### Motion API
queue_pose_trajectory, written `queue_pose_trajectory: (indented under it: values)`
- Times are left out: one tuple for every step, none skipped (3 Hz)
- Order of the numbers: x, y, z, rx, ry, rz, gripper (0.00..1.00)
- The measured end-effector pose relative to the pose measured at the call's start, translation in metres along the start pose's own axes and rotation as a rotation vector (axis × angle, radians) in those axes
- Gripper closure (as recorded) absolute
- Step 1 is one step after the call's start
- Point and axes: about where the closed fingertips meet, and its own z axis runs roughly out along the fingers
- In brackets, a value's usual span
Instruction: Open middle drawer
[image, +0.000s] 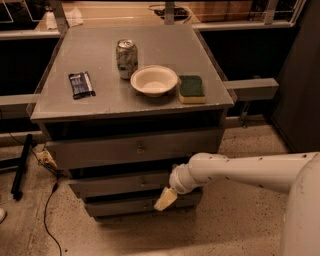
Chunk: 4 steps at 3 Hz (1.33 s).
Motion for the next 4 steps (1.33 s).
queue_pose_trajectory:
  values:
    - [0.002,-0.01,0.016,-0.004,-0.008,0.012,0.0]
    - [0.0,-0.021,0.031,-0.009,-0.014,0.011,0.0]
    - [-0.003,-0.03,0.039,-0.01,-0.019,0.002,0.0]
    - [-0.001,-0.027,0.048,-0.032,0.003,-0.016,0.0]
